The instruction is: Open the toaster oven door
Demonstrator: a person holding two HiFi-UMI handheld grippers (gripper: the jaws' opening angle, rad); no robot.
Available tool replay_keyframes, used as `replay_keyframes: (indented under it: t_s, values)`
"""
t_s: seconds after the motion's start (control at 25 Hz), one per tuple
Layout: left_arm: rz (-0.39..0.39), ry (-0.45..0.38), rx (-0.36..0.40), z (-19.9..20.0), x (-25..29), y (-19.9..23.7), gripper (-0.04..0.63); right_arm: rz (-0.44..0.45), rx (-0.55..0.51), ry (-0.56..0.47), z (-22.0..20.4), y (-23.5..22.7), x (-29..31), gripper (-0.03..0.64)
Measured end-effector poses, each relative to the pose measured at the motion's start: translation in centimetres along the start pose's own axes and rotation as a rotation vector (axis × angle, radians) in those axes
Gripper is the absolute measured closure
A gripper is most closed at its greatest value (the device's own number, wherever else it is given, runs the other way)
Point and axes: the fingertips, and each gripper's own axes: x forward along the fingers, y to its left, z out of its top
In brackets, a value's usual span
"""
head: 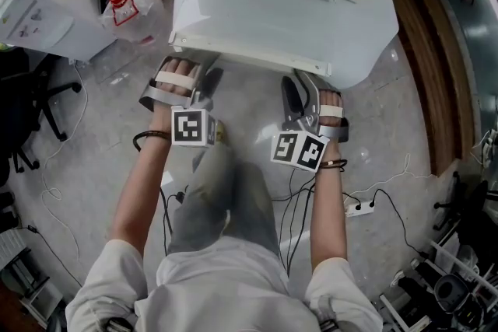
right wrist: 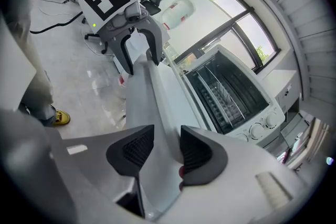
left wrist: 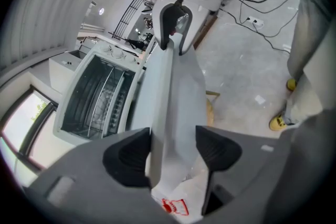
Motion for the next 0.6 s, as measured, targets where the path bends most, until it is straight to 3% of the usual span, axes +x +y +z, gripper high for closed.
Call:
replay_keyframes:
  t_s: [0.6]
  values:
    - [-0.016, -0.007, 0.002, -0.25, 0.60, -1.00, 0.299, 0.015, 0.020, -0.009, -0.28, 0.62, 0.37, 0.477]
